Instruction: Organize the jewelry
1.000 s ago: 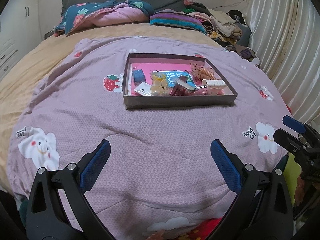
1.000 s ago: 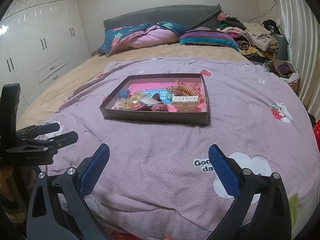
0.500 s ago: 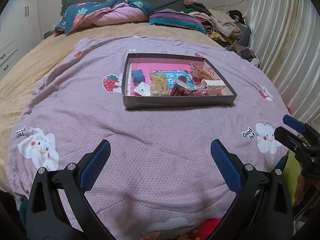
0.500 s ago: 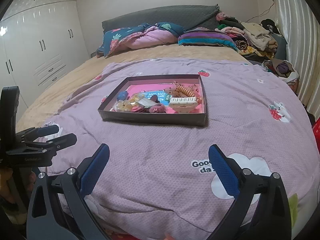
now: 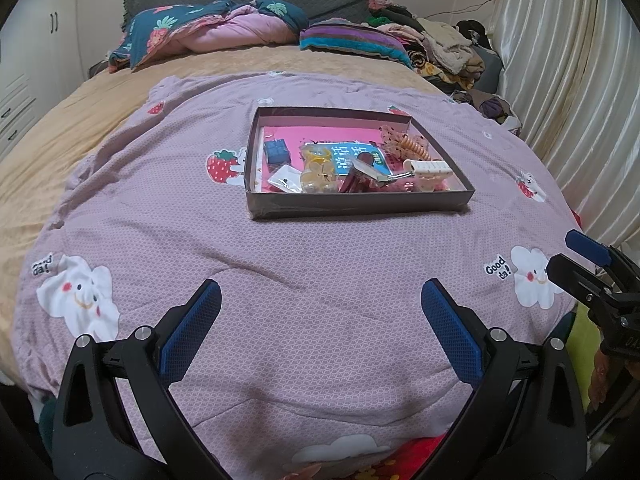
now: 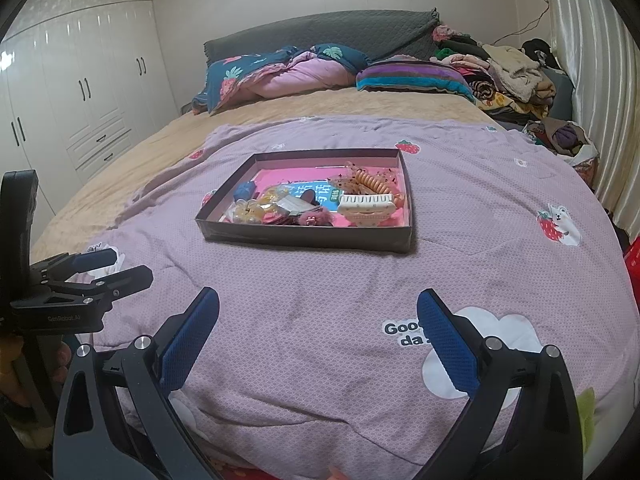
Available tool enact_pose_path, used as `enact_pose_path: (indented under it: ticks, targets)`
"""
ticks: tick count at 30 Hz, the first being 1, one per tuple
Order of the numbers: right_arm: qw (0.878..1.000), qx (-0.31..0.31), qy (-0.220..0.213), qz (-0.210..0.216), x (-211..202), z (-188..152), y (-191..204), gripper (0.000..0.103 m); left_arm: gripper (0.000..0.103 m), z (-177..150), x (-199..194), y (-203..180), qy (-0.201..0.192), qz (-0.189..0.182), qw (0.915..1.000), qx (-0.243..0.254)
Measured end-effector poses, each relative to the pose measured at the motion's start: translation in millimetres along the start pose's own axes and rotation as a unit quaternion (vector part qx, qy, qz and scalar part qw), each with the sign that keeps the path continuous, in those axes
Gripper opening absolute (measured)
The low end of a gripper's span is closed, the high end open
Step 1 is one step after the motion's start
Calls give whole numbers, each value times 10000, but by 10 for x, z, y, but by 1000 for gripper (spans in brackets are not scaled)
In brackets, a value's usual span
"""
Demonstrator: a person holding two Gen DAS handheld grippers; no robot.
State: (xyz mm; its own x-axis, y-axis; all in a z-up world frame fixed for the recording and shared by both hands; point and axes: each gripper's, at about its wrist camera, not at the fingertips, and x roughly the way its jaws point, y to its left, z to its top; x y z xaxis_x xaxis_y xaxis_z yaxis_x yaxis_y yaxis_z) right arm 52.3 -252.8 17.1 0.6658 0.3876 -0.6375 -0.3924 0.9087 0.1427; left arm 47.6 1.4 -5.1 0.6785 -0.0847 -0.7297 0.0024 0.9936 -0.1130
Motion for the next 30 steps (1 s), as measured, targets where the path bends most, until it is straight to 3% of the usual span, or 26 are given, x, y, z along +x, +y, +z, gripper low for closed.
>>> enact_pose_path:
  ticks: [30]
  targets:
    - [10000, 15, 11, -14, 21, -8, -13, 99, 94, 13, 0, 10, -10, 32, 10000, -1]
